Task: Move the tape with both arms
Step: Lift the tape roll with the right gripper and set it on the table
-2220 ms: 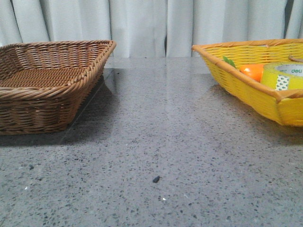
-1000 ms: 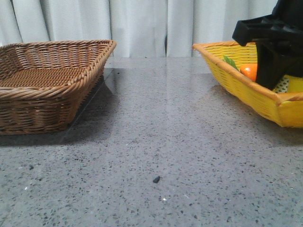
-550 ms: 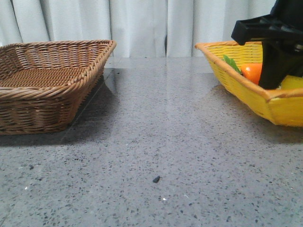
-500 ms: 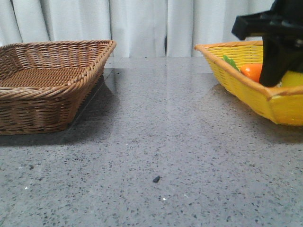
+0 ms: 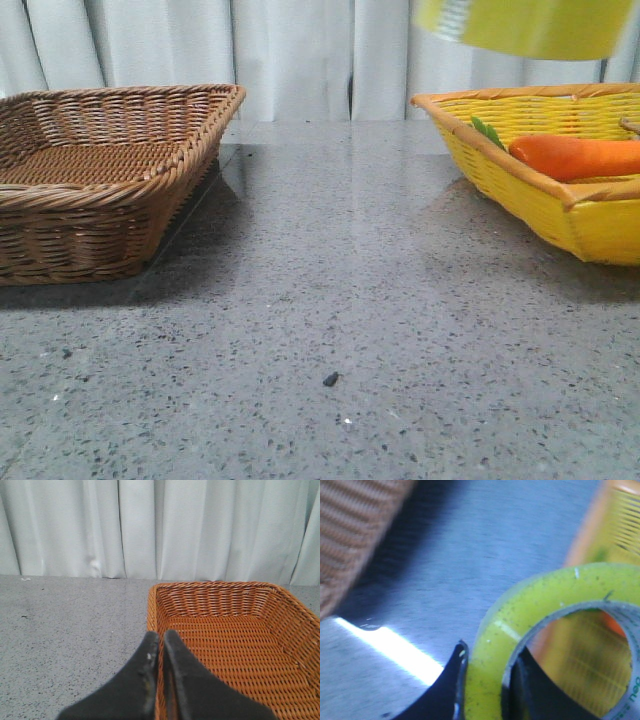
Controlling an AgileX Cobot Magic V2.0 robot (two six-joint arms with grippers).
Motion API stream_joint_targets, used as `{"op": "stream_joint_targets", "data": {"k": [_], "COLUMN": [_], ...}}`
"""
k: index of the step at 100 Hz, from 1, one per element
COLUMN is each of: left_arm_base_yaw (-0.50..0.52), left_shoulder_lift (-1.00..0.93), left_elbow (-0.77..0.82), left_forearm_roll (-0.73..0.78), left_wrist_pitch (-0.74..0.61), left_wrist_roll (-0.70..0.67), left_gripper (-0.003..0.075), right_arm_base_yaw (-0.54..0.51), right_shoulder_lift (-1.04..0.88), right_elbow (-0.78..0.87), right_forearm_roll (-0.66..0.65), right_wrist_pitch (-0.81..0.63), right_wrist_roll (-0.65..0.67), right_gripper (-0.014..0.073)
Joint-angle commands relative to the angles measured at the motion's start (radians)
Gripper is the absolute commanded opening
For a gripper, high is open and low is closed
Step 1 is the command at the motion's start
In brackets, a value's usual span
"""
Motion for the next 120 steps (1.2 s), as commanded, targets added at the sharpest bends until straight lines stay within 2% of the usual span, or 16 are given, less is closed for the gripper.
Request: {"op": "stream_joint_targets", "data": {"k": [1,20,48,56,68,78,110,120], "left_arm_base_yaw": [0.002,0.002,0.002,0.002,0.002,0.002,0.002,0.002], "left_shoulder_lift": [0.015,0.015,0.015,0.015,0.015,0.015,0.015,0.015], "left_elbow": [-0.036,-0.036,-0.036,-0.036,-0.029,-0.021,-0.014,-0.014], "left_forearm_roll": [-0.009,-0.009,-0.009,-0.009,-0.009,-0.009,-0.050,-0.050], "left_wrist_pitch": [-0.081,-0.078,-0.072,-0.072,-0.072,-0.074,-0.079,-0.079], "left_wrist_roll": [-0.009,-0.009,-0.009,-0.009,-0.009,-0.009,-0.009,-0.009], "left_gripper": [-0.0021,-0.0021,-0.0021,-0.0021,-0.0020,-0.0020,-0.0017,0.0038], "right_arm_base_yaw": [0.073,0.152,0.169,0.169,0.169,0.169,0.169,0.169], "right_shoulder_lift": [-0.010,0.098,0.230,0.250,0.264,0.264,0.186,0.123], "right_elbow": [-0.040,-0.040,-0.040,-0.040,-0.040,-0.040,-0.040,-0.040], "right_forearm_roll": [-0.013,-0.013,-0.013,-0.013,-0.013,-0.013,-0.019,-0.019], "right_wrist_pitch": [-0.070,-0.070,-0.079,-0.079,-0.079,-0.079,-0.083,-0.091], "right_wrist_roll": [-0.006,-0.006,-0.006,-0.006,-0.006,-0.006,-0.006,-0.006], "right_gripper": [-0.0053,-0.0053,-0.0050,-0.0008,0.0122,0.0191,0.0194,0.0192]}}
